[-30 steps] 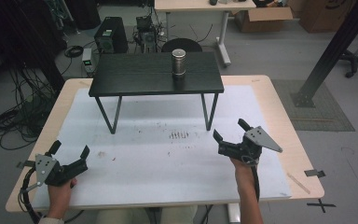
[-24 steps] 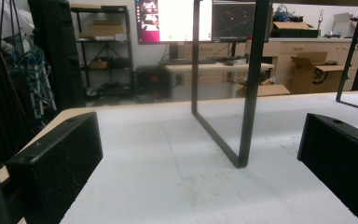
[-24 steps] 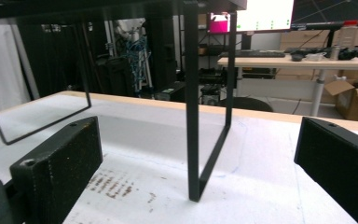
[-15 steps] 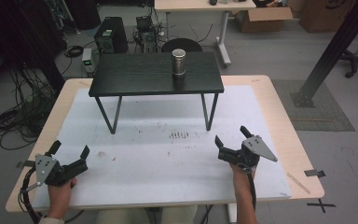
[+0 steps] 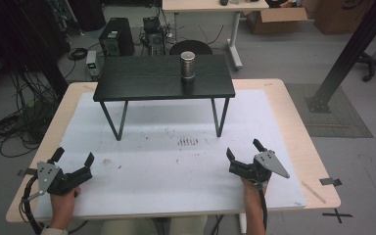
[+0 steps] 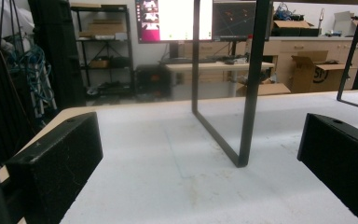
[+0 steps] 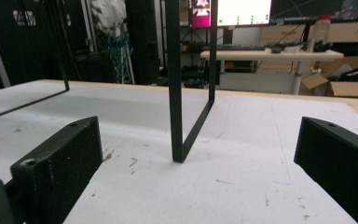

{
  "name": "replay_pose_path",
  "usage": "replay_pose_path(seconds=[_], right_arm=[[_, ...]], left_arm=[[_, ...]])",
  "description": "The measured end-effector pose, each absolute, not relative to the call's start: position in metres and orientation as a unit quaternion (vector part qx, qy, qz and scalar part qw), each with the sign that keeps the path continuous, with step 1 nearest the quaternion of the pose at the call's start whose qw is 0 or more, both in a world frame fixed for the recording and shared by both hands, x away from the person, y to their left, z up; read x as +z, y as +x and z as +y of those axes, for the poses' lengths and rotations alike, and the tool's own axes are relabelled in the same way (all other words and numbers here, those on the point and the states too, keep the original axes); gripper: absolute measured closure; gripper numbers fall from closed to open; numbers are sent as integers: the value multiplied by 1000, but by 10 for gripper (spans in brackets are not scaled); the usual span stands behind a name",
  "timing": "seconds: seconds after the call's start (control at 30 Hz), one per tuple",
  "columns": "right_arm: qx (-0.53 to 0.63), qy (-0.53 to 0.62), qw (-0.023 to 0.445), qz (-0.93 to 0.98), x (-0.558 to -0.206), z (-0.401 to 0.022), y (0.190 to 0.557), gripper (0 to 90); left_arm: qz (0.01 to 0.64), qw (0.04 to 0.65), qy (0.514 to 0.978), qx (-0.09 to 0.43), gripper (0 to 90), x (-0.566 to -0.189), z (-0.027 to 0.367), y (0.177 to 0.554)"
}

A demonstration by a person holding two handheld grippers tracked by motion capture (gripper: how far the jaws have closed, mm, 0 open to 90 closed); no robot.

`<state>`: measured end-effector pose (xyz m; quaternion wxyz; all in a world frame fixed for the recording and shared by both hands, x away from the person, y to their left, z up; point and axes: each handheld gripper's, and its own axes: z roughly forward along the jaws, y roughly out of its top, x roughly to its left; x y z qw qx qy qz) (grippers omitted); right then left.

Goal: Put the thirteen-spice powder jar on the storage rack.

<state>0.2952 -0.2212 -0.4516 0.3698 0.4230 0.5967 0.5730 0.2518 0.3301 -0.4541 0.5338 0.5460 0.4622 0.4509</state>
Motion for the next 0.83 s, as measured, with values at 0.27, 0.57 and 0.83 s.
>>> replay_pose_path(seconds=[0.27, 0.57, 0.83], right_arm=[[585, 400, 404, 578, -455, -219, 286, 4], [591, 395, 409, 572, -456, -220, 284, 0], [590, 394, 409, 574, -456, -220, 284, 0]], left_arm=[[462, 534, 545, 451, 2, -454, 330, 252], [463, 534, 544, 453, 2, -454, 330, 251], [463, 534, 543, 454, 2, -454, 330, 251]])
